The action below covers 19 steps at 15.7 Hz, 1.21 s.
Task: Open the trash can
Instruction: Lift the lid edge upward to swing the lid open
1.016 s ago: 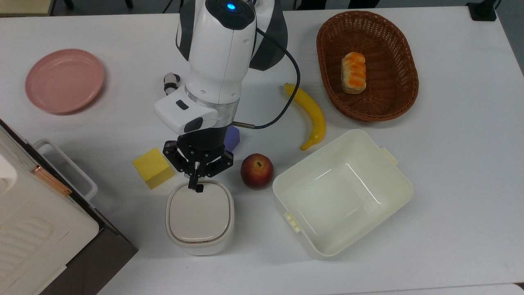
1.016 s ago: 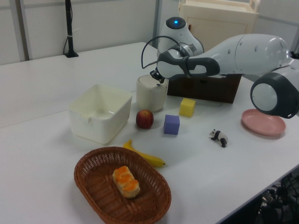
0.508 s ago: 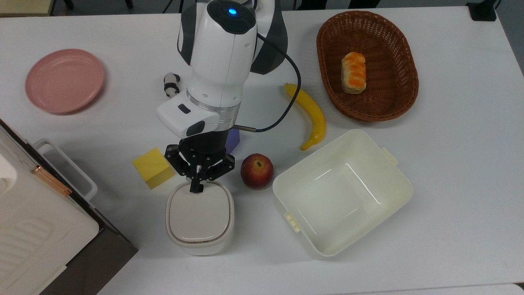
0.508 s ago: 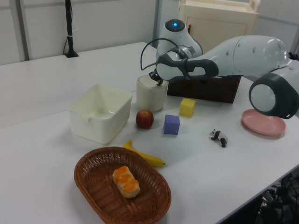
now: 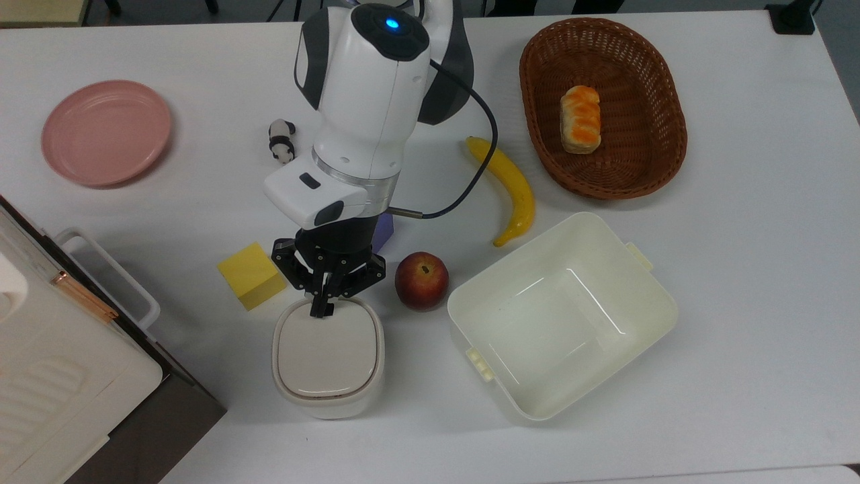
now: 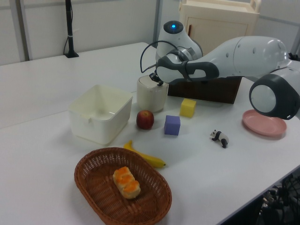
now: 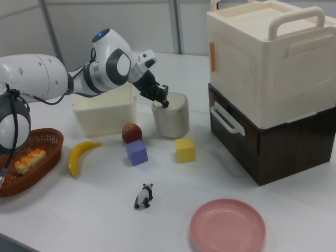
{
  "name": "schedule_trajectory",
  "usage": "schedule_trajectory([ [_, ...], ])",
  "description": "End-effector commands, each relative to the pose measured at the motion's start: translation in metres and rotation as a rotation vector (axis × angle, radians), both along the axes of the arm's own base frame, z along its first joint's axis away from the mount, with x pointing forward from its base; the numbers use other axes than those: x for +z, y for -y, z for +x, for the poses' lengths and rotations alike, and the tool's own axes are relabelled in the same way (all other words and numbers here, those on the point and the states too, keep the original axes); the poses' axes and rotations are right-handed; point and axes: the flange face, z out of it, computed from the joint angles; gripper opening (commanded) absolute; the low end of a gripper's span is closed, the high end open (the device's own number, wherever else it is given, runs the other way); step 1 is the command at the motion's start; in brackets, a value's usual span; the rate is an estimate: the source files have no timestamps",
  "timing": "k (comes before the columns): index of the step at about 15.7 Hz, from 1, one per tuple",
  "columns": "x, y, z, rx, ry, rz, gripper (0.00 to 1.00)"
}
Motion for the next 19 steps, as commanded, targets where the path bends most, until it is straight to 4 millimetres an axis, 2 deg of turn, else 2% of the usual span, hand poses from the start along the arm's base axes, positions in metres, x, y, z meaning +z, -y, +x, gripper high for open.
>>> schedule_trajectory([
  [1, -0.014, -0.006, 0.003, 0.005, 0.004, -0.035, 0.05],
  [5, -0.014, -0.012, 0.003, 0.018, 0.004, -0.047, 0.05],
  [11, -0.025, -0.016, 0.002, 0.035, -0.015, -0.074, 0.05],
  [13, -0.02, -0.016, 0.002, 0.006, 0.004, -0.055, 0.04],
  [14, -0.013, -0.014, 0.002, -0.028, 0.025, -0.036, 0.04],
  [16, 0.028, -0.009, -0.003, -0.103, 0.098, 0.035, 0.04],
  [19, 0.067, -0.005, -0.012, -0.16, 0.136, 0.168, 0.04],
])
